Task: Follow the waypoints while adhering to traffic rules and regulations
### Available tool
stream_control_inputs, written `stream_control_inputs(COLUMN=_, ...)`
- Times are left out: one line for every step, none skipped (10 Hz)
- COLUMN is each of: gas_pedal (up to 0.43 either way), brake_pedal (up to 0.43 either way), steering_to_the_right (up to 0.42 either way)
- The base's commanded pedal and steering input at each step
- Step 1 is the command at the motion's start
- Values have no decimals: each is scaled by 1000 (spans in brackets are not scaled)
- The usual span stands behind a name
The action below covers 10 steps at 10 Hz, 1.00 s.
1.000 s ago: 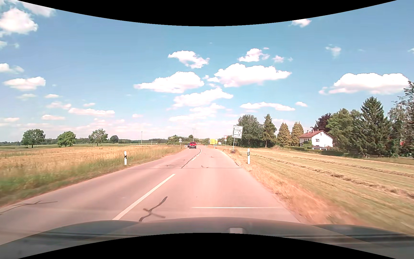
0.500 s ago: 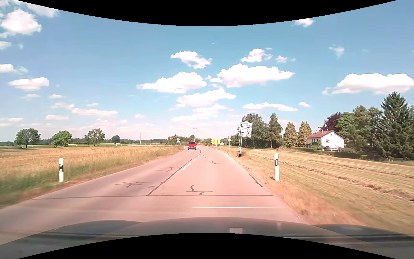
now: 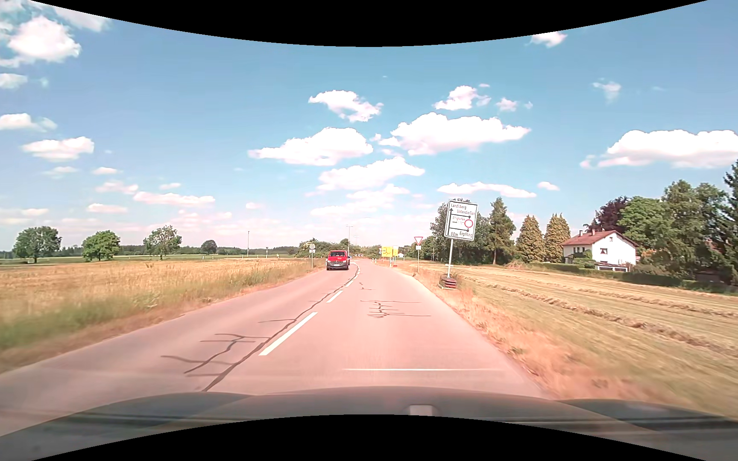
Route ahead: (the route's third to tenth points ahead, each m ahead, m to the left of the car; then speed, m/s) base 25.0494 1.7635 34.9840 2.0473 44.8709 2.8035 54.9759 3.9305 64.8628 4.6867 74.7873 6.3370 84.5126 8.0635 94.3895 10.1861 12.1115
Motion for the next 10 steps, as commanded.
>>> stream_control_inputs(gas_pedal=87, brake_pedal=0, steering_to_the_right=-8)
stream_control_inputs(gas_pedal=87, brake_pedal=0, steering_to_the_right=-7)
stream_control_inputs(gas_pedal=87, brake_pedal=0, steering_to_the_right=-7)
stream_control_inputs(gas_pedal=87, brake_pedal=0, steering_to_the_right=-7)
stream_control_inputs(gas_pedal=87, brake_pedal=0, steering_to_the_right=-7)
stream_control_inputs(gas_pedal=87, brake_pedal=0, steering_to_the_right=-7)
stream_control_inputs(gas_pedal=87, brake_pedal=0, steering_to_the_right=-7)
stream_control_inputs(gas_pedal=87, brake_pedal=0, steering_to_the_right=-7)
stream_control_inputs(gas_pedal=87, brake_pedal=0, steering_to_the_right=-7)
stream_control_inputs(gas_pedal=87, brake_pedal=0, steering_to_the_right=-7)
